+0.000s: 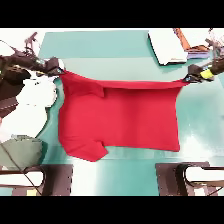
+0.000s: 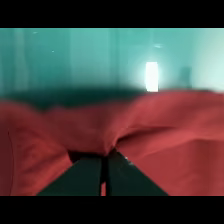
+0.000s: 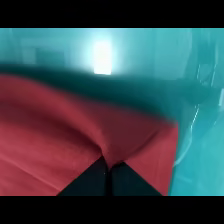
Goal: Fold the shirts.
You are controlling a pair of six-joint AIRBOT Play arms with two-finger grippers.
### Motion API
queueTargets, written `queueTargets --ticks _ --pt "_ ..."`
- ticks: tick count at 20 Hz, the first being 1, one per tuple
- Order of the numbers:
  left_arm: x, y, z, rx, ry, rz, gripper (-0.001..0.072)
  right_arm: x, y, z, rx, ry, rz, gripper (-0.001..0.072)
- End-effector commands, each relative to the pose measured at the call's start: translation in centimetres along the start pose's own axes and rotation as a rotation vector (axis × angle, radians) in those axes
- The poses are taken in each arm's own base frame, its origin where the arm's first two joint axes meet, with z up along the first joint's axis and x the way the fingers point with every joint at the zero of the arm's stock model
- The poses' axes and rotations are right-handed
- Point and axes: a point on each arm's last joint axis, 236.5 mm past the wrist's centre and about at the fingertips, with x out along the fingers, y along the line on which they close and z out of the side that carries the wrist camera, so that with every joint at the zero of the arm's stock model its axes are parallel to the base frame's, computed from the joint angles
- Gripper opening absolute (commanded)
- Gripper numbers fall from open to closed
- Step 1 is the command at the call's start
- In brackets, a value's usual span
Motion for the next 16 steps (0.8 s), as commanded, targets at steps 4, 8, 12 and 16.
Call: queueTargets --ticks 4,8,12,16 --pt "3.1 2.1 2.0 0.016 0.009 -0.006 0.0023 2.8 1.0 4.5 -0.032 -0.03 0.022 0.0014" --pt "1.9 5.7 -3.9 0.089 0.264 0.104 0.0022 2.3 -1.4 0.7 -0.031 0.039 -0.077 0.0014" --pt "3.9 7.9 -8.8 0.016 0.386 0.113 0.0023 4.6 -2.3 -4.0 0.001 0.118 -0.08 0.0016" --pt "5.3 8.4 -12.0 -0.054 0.442 0.088 0.0281 7.0 -1.2 -6.1 0.061 0.129 -0.002 0.0148"
